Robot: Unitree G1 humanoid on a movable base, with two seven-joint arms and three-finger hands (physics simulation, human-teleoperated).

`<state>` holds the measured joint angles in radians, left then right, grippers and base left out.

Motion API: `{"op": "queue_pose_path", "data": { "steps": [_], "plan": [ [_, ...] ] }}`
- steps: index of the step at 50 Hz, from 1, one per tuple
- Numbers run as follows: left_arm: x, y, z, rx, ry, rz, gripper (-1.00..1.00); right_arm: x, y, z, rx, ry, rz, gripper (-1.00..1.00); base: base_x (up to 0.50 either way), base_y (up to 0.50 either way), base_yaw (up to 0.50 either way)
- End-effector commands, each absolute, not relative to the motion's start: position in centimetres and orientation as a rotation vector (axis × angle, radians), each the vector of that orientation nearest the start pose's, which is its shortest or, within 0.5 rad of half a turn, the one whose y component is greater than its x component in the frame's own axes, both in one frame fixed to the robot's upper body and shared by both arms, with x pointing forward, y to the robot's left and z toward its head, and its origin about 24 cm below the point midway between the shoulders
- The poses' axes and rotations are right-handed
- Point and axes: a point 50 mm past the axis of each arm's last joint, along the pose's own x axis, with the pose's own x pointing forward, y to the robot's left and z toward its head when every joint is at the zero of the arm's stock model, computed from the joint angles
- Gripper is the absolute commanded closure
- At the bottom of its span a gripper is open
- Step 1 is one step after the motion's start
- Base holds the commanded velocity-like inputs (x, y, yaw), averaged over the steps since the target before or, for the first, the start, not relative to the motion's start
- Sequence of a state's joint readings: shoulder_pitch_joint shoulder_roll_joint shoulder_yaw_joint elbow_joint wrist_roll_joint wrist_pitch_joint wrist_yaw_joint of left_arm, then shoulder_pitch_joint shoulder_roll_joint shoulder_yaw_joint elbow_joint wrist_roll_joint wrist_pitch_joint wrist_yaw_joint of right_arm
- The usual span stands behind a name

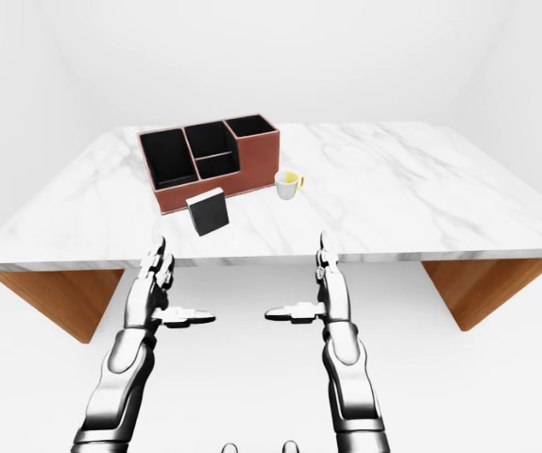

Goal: Pick up the book and place it in the front compartment of the caddy.

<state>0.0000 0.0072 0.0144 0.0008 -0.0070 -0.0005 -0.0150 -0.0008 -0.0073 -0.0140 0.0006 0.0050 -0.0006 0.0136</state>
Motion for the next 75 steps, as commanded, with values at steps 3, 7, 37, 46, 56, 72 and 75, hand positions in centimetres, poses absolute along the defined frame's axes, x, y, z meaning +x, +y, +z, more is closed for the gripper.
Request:
{"op": "queue_pose_path", "data": {
  "steps": [3, 7, 37, 46, 56, 72, 75],
  "plan": [
    [25.3, 16.0, 4.1, 0.001, 0.0, -0.002, -1.0, 25.4, -15.9, 4.2, -0.011, -0.003, -0.002, -1.0, 0.0, 0.0, 0.0],
    [25.3, 16.0, 4.1, 0.001, 0.0, -0.002, -1.0, 25.4, -15.9, 4.2, -0.011, -0.003, -0.003, -1.0, 0.0, 0.0, 0.0],
    [24.3, 15.7, 6.1, 0.019, -0.138, -0.022, -1.0, 24.6, -16.3, 6.7, -0.102, -0.12, -0.065, -1.0, 0.0, 0.0, 0.0],
    [23.6, 15.5, 7.5, 0.012, -0.199, -0.04, -1.0, 23.7, -16.4, 9.1, -0.143, -0.225, -0.097, -1.0, 0.0, 0.0, 0.0],
    [22.7, 15.9, 11.0, -0.01, -0.33, -0.019, -1.0, 23.2, -16.3, 9.9, -0.165, -0.264, -0.108, -1.0, 0.0, 0.0, 0.0],
    [24.7, 16.0, 14.2, -0.043, -0.383, -0.003, -1.0, 24.2, -16.0, 13.4, -0.21, -0.351, -0.117, -1.0, 0.0, 0.0, 0.0],
    [24.9, 16.2, 15.1, -0.058, -0.423, 0.004, -1.0, 24.5, -16.0, 14.3, -0.269, -0.386, -0.13, -1.0, 0.0, 0.0, 0.0]
  ]
}}
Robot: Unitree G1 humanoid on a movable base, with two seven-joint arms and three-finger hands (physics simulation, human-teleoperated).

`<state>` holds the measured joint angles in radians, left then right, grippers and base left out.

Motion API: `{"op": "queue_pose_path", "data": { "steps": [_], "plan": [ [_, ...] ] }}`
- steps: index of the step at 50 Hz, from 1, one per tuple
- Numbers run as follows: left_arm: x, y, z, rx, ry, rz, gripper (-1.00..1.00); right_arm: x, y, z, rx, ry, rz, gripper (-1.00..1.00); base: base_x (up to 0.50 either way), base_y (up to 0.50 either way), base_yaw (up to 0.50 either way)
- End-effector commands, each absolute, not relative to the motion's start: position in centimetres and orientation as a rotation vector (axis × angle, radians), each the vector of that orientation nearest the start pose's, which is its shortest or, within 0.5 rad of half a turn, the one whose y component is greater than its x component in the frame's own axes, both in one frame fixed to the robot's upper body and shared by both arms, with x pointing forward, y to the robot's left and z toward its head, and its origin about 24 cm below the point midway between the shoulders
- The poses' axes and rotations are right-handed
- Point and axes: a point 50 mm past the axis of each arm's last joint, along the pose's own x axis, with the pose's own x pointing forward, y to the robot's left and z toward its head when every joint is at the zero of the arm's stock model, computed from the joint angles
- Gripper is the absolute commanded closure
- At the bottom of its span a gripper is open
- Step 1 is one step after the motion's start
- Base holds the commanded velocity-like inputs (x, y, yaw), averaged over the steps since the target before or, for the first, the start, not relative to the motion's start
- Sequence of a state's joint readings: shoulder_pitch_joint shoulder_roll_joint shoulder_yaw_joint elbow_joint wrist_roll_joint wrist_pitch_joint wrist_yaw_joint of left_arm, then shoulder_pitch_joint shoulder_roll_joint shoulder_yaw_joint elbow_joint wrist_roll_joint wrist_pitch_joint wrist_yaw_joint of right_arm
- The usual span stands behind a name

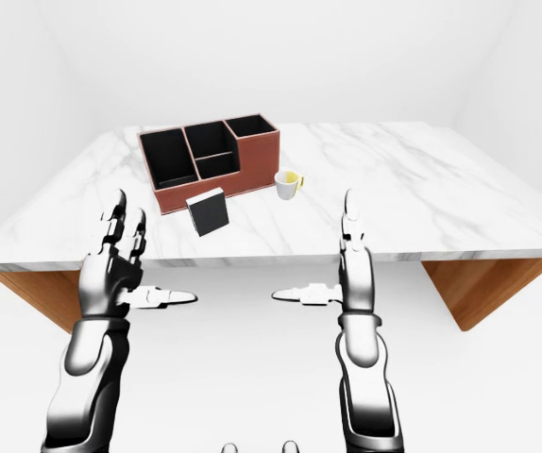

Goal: Pick up the book and place it in the front compartment of the caddy.

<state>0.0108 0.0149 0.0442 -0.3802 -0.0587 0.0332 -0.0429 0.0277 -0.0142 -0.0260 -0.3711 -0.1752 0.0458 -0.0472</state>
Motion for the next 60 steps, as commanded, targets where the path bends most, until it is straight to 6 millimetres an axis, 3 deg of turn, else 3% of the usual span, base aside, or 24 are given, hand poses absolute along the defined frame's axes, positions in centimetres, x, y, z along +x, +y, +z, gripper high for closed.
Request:
{"op": "queue_pose_path", "data": {
  "steps": [1, 7, 10, 19, 22, 26, 30, 33, 41, 48, 60],
  "plan": [
    [25.0, 16.2, 15.7, -0.062, -0.446, 0.007, -1.0, 24.6, -16.0, 15.0, -0.265, -0.417, -0.127, -1.0, 0.0, 0.0, 0.0],
    [25.4, 16.1, 16.7, -0.068, -0.487, 0.005, -1.0, 25.5, -16.1, 16.3, -0.259, -0.467, -0.127, -1.0, 0.0, 0.0, 0.0],
    [25.3, 16.1, 18.5, -0.062, -0.563, -0.005, -1.0, 25.9, -16.1, 17.3, -0.252, -0.504, -0.12, -1.0, 0.0, 0.0, 0.0],
    [26.2, 16.3, 20.1, -0.044, -0.616, -0.001, -1.0, 26.0, -15.3, 20.0, -0.256, -0.618, -0.084, -1.0, 0.0, 0.0, 0.0],
    [26.6, 15.5, 21.1, 0.026, -0.653, -0.037, -1.0, 25.9, -15.0, 22.0, -0.266, -0.706, -0.065, -1.0, 0.0, 0.0, 0.0],
    [27.1, 15.4, 21.7, 0.048, -0.665, -0.039, -1.0, 25.7, -14.8, 23.2, -0.284, -0.755, -0.051, -1.0, 0.0, 0.0, 0.0],
    [27.3, 15.4, 23.1, 0.036, -0.718, -0.037, -1.0, 26.0, -14.8, 24.2, -0.291, -0.788, -0.047, -1.0, 0.0, 0.0, 0.0],
    [27.3, 15.3, 25.4, 0.018, -0.802, -0.044, -1.0, 26.0, -14.7, 25.2, -0.306, -0.829, -0.04, -1.0, 0.0, 0.0, 0.0],
    [27.7, 15.1, 27.6, -0.048, -0.864, -0.044, -1.0, 26.4, -14.1, 26.3, -0.335, -0.861, -0.018, -1.0, 0.0, 0.0, 0.0],
    [29.7, 15.7, 27.8, -0.118, -0.81, -0.014, -1.0, 27.2, -13.6, 27.1, -0.344, -0.87, 0.013, -1.0, 0.0, 0.0, 0.0],
    [32.3, 16.5, 24.8, -0.117, -0.641, 0.014, -1.0, 32.3, -14.5, 26.8, -0.259, -0.717, -0.023, -1.0, 0.0, 0.0, 0.0]
  ]
}}
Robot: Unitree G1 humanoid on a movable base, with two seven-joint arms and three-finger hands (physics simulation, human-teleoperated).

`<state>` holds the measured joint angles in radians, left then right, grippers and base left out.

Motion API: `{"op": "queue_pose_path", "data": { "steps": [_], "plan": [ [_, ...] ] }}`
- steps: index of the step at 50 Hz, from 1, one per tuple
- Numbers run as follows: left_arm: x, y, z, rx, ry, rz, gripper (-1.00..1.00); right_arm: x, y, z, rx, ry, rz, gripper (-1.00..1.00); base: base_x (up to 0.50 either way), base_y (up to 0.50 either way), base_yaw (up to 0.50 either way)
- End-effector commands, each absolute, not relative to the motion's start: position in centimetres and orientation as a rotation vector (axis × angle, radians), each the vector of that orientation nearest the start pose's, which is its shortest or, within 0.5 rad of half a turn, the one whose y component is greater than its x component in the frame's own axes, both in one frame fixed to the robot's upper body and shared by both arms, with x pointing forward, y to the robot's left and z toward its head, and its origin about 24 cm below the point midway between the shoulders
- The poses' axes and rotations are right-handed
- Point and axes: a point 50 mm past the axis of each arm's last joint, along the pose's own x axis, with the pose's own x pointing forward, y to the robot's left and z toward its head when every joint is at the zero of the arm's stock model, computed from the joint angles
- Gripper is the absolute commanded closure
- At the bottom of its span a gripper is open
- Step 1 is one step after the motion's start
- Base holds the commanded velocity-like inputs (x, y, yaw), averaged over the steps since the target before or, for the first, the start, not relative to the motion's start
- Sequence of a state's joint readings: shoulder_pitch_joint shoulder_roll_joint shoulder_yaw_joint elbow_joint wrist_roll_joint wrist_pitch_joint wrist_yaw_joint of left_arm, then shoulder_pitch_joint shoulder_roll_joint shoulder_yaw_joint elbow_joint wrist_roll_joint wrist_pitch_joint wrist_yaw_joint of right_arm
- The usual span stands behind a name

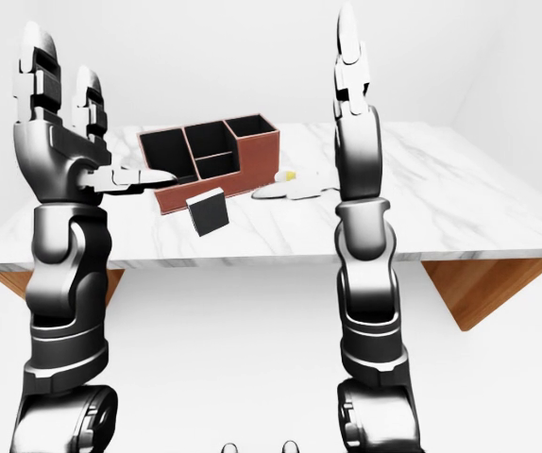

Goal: Pick up the book and place it in the front compartment of the caddy.

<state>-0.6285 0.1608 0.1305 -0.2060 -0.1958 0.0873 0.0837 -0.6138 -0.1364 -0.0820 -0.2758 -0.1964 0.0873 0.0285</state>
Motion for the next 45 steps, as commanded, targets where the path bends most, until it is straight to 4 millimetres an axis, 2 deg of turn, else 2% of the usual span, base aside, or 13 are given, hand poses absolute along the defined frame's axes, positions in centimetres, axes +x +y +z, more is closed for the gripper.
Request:
{"op": "queue_pose_path", "data": {
  "steps": [1, 2, 6, 7, 10, 21, 23, 25, 31, 45],
  "plan": [
    [32.3, 16.5, 24.8, -0.117, -0.641, 0.014, -1.0, 32.4, -14.5, 26.8, -0.259, -0.717, -0.023, -1.0, 0.0, 0.0, 0.0],
    [32.6, 16.5, 24.4, -0.111, -0.618, 0.017, -1.0, 33.5, -14.8, 27.1, -0.241, -0.687, -0.043, -1.0, 0.0, 0.0, 0.0],
    [32.7, 16.5, 24.3, -0.111, -0.615, 0.018, -1.0, 33.6, -14.9, 27.0, -0.238, -0.682, -0.044, -1.0, 0.0, 0.0, 0.0],
    [33.2, 16.6, 23.8, -0.112, -0.584, 0.023, -1.0, 35.7, -15.4, 26.7, -0.206, -0.601, -0.078, -1.0, 0.0, 0.0, 0.0],
    [33.5, 16.9, 23.3, -0.115, -0.56, 0.032, -1.0, 36.3, -15.4, 26.0, -0.198, -0.564, -0.094, -1.0, 0.0, 0.0, 0.0],
    [33.1, 17.5, 23.7, -0.127, -0.581, 0.046, -1.0, 34.6, -14.8, 24.7, -0.323, -0.59, -0.087, -1.0, 0.0, 0.0, 0.0],
    [32.8, 17.6, 24.0, -0.125, -0.598, 0.045, -1.0, 35.1, -15.0, 23.2, -0.367, -0.531, -0.1, -1.0, 0.0, 0.0, 0.0],
    [32.8, 17.7, 24.0, -0.119, -0.596, 0.046, -1.0, 35.4, -15.3, 22.6, -0.346, -0.501, -0.101, -1.0, 0.0, 0.0, 0.0],
    [33.0, 18.0, 24.0, -0.113, -0.591, 0.056, -1.0, 35.0, -15.3, 23.2, -0.358, -0.53, -0.105, -1.0, 0.0, 0.0, 0.0],
    [33.0, 18.2, 23.7, -0.113, -0.58, 0.068, -1.0, 35.1, -15.7, 22.6, -0.348, -0.508, -0.11, -1.0, 0.07, 0.14, 0.0]
  ]
}}
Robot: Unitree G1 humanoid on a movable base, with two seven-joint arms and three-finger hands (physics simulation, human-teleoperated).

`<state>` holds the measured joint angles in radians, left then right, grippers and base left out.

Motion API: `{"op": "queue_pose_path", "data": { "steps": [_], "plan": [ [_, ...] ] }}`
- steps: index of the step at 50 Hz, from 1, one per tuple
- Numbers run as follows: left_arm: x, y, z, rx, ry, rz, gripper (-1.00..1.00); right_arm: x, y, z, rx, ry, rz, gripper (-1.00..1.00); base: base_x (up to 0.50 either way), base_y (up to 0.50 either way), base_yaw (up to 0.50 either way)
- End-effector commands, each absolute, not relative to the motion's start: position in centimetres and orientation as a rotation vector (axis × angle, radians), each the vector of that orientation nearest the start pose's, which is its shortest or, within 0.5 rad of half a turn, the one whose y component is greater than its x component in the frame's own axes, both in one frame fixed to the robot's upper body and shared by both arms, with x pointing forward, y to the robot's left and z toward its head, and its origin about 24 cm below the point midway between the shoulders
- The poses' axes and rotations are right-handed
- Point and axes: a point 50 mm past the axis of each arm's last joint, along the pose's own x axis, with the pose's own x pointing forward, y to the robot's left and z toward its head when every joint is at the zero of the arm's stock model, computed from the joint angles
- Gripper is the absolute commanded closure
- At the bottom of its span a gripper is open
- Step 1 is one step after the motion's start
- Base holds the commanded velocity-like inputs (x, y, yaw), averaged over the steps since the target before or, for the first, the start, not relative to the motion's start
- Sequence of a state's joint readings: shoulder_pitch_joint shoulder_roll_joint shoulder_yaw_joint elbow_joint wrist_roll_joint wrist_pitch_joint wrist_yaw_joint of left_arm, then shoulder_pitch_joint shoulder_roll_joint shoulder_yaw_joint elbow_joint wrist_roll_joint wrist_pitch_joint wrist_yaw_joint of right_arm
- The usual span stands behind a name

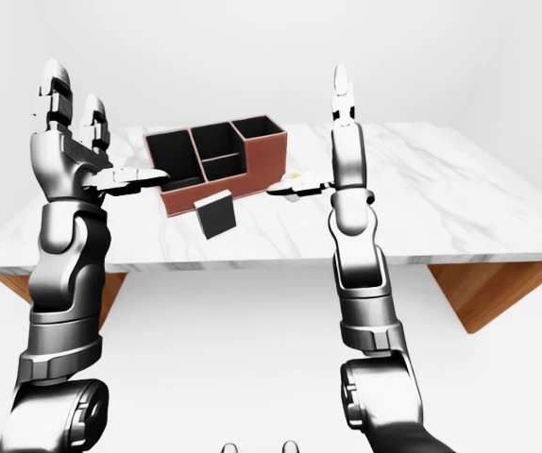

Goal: Pick up the book and place it in the front compartment of the caddy.

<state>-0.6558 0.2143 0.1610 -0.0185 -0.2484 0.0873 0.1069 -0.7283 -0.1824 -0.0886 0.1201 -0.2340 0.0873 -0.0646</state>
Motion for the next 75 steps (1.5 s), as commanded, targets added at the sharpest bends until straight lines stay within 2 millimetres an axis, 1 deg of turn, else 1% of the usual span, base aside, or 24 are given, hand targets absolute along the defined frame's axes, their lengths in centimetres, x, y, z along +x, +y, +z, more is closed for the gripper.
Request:
{"op": "queue_pose_path", "data": {
  "steps": [1, 9, 34, 38, 43, 46, 58, 75],
  "plan": [
    [33.0, 18.2, 23.7, -0.113, -0.58, 0.068, -1.0, 35.1, -15.7, 22.6, -0.347, -0.508, -0.11, -1.0, 0.11, 0.27, 0.0],
    [33.2, 18.3, 23.4, -0.111, -0.567, 0.069, -1.0, 35.0, -15.8, 22.4, -0.34, -0.506, -0.118, -1.0, 0.12, 0.26, 0.05],
    [33.2, 18.3, 23.5, -0.111, -0.568, 0.07, -1.0, 35.1, -15.5, 22.0, -0.334, -0.488, -0.104, -1.0, 0.16, 0.03, 0.49],
    [33.4, 18.3, 23.3, -0.109, -0.555, 0.069, -1.0, 35.2, -15.5, 21.8, -0.335, -0.482, -0.106, -1.0, 0.16, 0.06, 0.5],
    [33.4, 18.3, 23.2, -0.108, -0.554, 0.069, -1.0, 35.2, -15.4, 21.8, -0.338, -0.481, -0.099, -1.0, 0.14, 0.06, 0.29],
    [33.2, 18.3, 23.4, -0.109, -0.564, 0.068, -1.0, 35.2, -15.1, 21.6, -0.319, -0.471, -0.06, -1.0, 0.0, 0.0, 0.0],
    [33.5, 18.3, 23.2, -0.108, -0.552, 0.068, -1.0, 35.4, -15.3, 21.5, -0.325, -0.462, -0.071, -1.0, 0.0, 0.0, 0.0],
    [33.4, 18.2, 23.1, -0.105, -0.55, 0.063, -1.0, 35.4, -15.3, 21.3, -0.33, -0.457, -0.072, -1.0, 0.15, -0.21, 0.0]
  ]
}}
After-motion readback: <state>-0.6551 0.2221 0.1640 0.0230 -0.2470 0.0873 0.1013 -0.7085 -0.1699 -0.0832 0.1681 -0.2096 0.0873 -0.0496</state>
